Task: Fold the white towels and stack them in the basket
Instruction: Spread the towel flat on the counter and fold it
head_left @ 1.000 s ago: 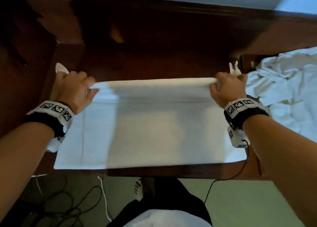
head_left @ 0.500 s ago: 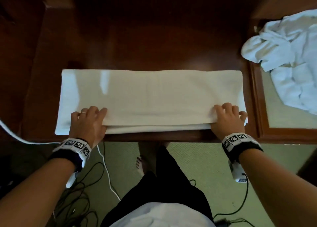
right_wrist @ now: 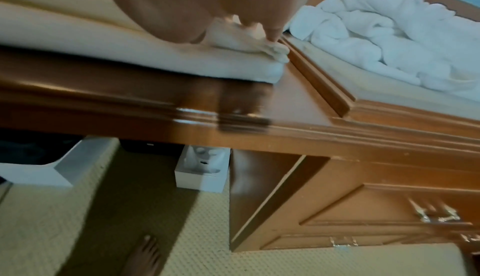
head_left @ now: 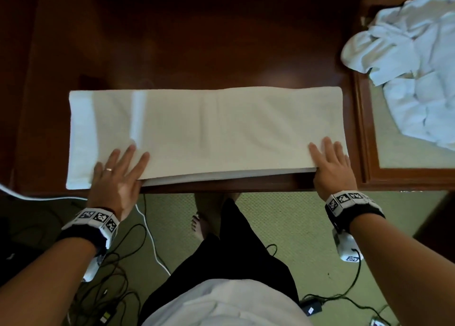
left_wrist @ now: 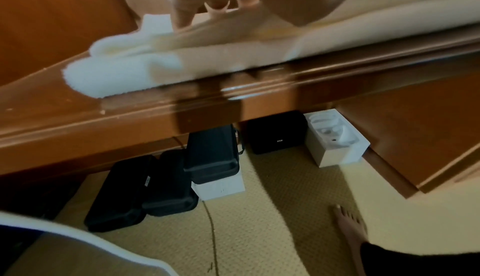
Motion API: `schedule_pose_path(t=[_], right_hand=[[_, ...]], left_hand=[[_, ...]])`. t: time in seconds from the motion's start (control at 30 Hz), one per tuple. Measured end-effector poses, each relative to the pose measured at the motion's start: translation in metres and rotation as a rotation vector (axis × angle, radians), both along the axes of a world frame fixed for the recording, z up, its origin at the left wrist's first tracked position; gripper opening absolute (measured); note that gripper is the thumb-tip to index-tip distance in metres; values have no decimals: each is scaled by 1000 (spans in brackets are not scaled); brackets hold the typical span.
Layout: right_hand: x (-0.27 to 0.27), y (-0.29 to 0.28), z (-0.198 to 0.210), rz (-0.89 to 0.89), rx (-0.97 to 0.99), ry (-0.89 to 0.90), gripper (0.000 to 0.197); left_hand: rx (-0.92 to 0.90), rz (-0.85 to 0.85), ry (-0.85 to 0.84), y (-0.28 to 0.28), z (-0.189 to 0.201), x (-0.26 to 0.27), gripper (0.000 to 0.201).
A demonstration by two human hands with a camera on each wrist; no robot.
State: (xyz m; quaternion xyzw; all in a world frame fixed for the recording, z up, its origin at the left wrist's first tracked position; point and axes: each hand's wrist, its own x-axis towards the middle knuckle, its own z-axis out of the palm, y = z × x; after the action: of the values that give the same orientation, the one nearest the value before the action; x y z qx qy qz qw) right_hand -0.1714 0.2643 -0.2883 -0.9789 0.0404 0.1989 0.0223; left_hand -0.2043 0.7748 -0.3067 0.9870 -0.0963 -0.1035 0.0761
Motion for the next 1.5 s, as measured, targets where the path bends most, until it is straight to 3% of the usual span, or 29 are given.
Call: schedule_pose_path(t=[0.1, 0.17, 0.37, 0.47, 0.57, 0.73, 0.9, 1.0, 1.1, 1.2, 1.37, 1.5], right_hand=[[-1, -5, -1, -31, -26, 65, 87], [2, 7, 1, -32, -35, 8, 85], [1, 65, -12, 410, 170, -225, 68], [-12, 55, -18, 355, 225, -219, 56], [-23, 52, -17, 375, 238, -246, 47], [7, 102, -4, 312, 296, -302, 45], [35, 164, -10, 365, 109, -30, 66], [35, 160, -18, 367, 59, 55, 78], [33, 155, -14, 415, 31, 73, 86], [41, 172, -9, 363, 100, -16, 83], [64, 209, -17, 475, 129, -45, 75], [82, 147, -29, 488, 86, -69, 74]], left_hand=[[42, -30, 17, 1, -2, -10, 84], [40, -26, 23, 0, -2, -12, 77], [86, 92, 14, 27, 4, -10, 68], [55, 31, 74, 43, 4, -27, 76], [42, 3, 117, 45, 9, -35, 63], [11, 17, 49, 12, 24, 3, 72], [116, 52, 95, -23, 3, 46, 72], [187, 252, 214, 11, -9, 53, 78], [210, 276, 265, 36, -9, 54, 79], [131, 354, 198, 10, 0, 61, 85], [45, 160, 165, -84, -4, 61, 83], [86, 226, 172, -104, -18, 62, 81]])
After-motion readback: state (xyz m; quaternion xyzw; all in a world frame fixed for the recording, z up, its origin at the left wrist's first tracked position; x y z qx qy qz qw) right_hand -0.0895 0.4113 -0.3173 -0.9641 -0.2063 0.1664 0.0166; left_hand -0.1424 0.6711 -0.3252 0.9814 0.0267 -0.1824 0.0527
